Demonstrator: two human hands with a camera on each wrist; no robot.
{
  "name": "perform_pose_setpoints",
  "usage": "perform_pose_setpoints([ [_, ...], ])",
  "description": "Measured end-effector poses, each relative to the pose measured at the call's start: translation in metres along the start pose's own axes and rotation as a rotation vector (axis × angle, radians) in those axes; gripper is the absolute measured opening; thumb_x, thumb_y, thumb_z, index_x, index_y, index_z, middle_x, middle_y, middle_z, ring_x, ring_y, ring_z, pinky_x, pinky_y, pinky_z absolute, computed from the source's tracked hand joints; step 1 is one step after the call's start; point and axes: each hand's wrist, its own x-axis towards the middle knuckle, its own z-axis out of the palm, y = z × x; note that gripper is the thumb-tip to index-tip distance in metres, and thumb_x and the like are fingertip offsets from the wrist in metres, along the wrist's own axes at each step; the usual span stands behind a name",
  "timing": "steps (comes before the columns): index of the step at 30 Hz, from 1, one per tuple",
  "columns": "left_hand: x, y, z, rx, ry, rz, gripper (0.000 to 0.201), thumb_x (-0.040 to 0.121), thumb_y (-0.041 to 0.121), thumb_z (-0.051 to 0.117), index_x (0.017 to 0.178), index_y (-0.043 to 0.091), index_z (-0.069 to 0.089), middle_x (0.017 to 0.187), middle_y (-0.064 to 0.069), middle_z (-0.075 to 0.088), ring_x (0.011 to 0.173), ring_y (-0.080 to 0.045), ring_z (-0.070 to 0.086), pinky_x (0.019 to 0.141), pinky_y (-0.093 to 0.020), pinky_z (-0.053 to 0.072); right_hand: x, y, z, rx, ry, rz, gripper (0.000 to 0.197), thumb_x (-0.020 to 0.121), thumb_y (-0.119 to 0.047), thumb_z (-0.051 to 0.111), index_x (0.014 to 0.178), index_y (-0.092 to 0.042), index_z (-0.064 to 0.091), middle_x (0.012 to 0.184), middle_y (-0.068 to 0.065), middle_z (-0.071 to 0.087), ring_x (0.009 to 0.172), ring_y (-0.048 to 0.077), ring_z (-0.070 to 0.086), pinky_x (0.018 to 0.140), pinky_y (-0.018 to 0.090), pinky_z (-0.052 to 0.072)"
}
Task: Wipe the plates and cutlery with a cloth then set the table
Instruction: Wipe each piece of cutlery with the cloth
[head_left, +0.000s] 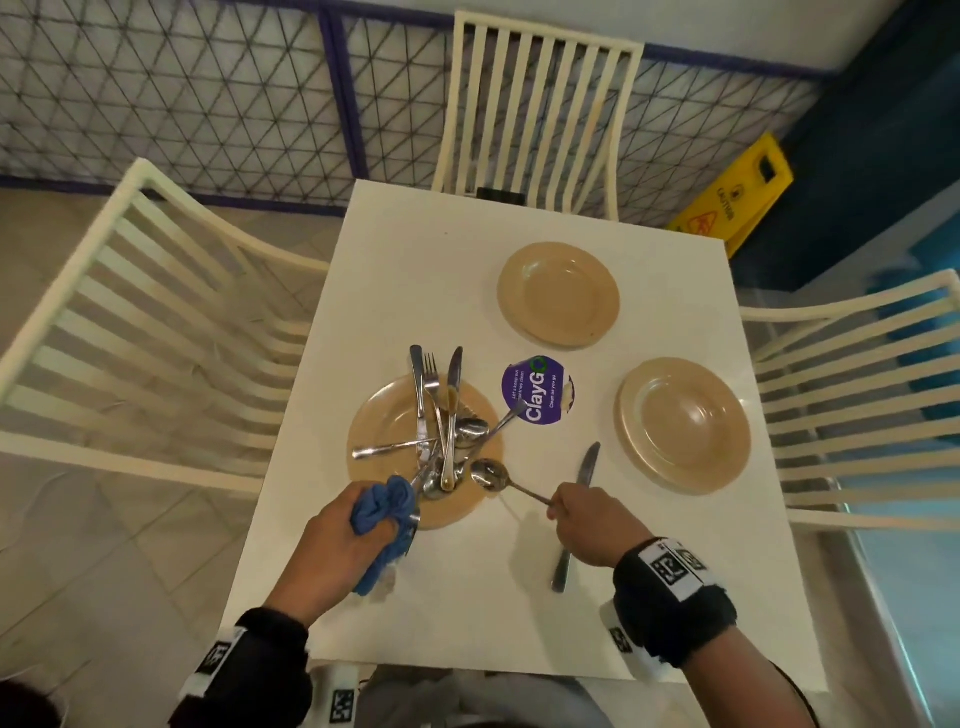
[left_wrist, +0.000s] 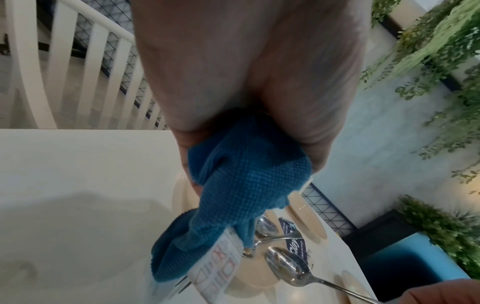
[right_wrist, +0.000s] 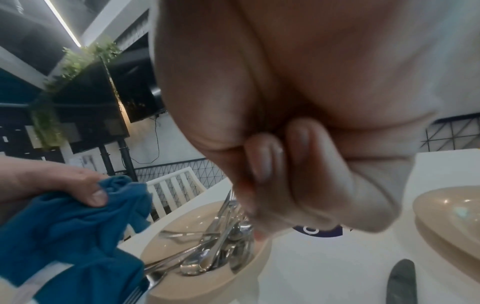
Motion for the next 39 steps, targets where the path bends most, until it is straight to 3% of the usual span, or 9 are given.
perform_pose_setpoints([
  [7,0.017,0.032,0.014,-0.140,-0.011,0.040,0.029,0.098,0.016,0.058,0.123,0.033,0.058,0.116,0.006,0.069,0.109,-0.013,0.065,0.091,-0.027,0.048,-0.037,0.020,-0.003,0.209,0.019,-0.005,0.025,0.103,-0.025,0.037,0.108,-0.023,0.062,0.116,0.000,0.063,0.101,0.017,0.060,0.086,0.028,0.046],
  [14,0.024,0.105,0.059,-0.793,-0.017,0.032,0.029,0.102,0.018,0.041,0.120,0.012,0.064,0.110,-0.013,0.069,0.100,-0.028,0.066,0.095,-0.045,0.049,-0.074,0.003,-0.011,0.999,-0.071,-0.103,0.023,0.102,-0.020,0.040,0.092,-0.013,0.060,0.059,-0.007,0.039,0.047,0.007,0.030,0.044,0.022,0.025],
  [19,0.023,0.128,0.110,-0.564,0.042,0.025,0.057,0.090,0.032,0.067,0.142,0.031,0.045,0.134,-0.002,0.063,0.121,-0.022,0.063,0.106,-0.048,0.049,-0.086,0.002,-0.020,1.123,-0.033,-0.179,0.025,0.102,-0.016,0.038,0.089,-0.015,0.059,0.053,-0.007,0.035,0.046,0.009,0.025,0.047,0.025,0.017],
  [23,0.045,0.151,0.115,-0.637,0.232,0.109,0.028,0.094,0.008,0.064,0.118,0.023,0.061,0.115,-0.006,0.069,0.103,-0.022,0.069,0.093,-0.041,0.055,-0.103,0.008,-0.022,1.111,-0.003,-0.277,0.025,0.103,-0.020,0.040,0.089,-0.014,0.060,0.055,-0.005,0.037,0.045,0.009,0.029,0.047,0.024,0.023],
  [25,0.042,0.160,0.133,-0.650,0.260,0.130,0.023,0.096,0.010,0.062,0.104,0.031,0.066,0.101,-0.001,0.070,0.092,-0.018,0.068,0.088,-0.039,0.054,-0.101,0.015,-0.032,1.115,0.052,-0.276,0.025,0.103,-0.020,0.041,0.089,-0.014,0.061,0.053,-0.007,0.038,0.043,0.007,0.030,0.044,0.021,0.024],
  [29,0.036,0.164,0.150,-0.664,0.149,0.099,0.020,0.100,0.016,0.059,0.119,0.017,0.063,0.110,-0.008,0.072,0.101,-0.026,0.070,0.087,-0.042,0.057,-0.101,0.035,-0.045,1.081,0.113,-0.300,0.026,0.103,-0.019,0.040,0.092,-0.013,0.063,0.052,-0.009,0.038,0.044,0.006,0.031,0.044,0.019,0.025],
  [33,0.044,0.186,0.147,-0.688,0.298,0.137,0.006,0.098,0.016,0.060,0.095,0.019,0.065,0.100,-0.007,0.069,0.091,-0.023,0.067,0.076,-0.036,0.054,-0.103,0.049,-0.045,1.032,0.160,-0.359,0.028,0.103,-0.021,0.040,0.094,-0.014,0.065,0.054,-0.010,0.039,0.047,0.006,0.032,0.046,0.019,0.029],
  [37,0.019,0.193,0.186,-0.699,0.045,0.086,0.016,0.102,0.020,0.055,0.100,0.016,0.071,0.098,-0.011,0.075,0.090,-0.026,0.071,0.082,-0.043,0.056,-0.087,0.059,-0.046,1.038,0.251,-0.354,0.026,0.103,-0.019,0.041,0.095,-0.012,0.064,0.055,-0.009,0.043,0.048,0.007,0.036,0.049,0.021,0.032],
  [39,0.023,0.197,0.186,-0.684,0.088,0.077,0.022,0.103,0.022,0.054,0.112,0.010,0.069,0.104,-0.011,0.074,0.094,-0.027,0.070,0.082,-0.040,0.054,-0.091,0.063,-0.039,1.030,0.243,-0.387,0.025,0.104,-0.020,0.041,0.095,-0.016,0.064,0.052,-0.012,0.042,0.047,0.004,0.037,0.050,0.019,0.033],
])
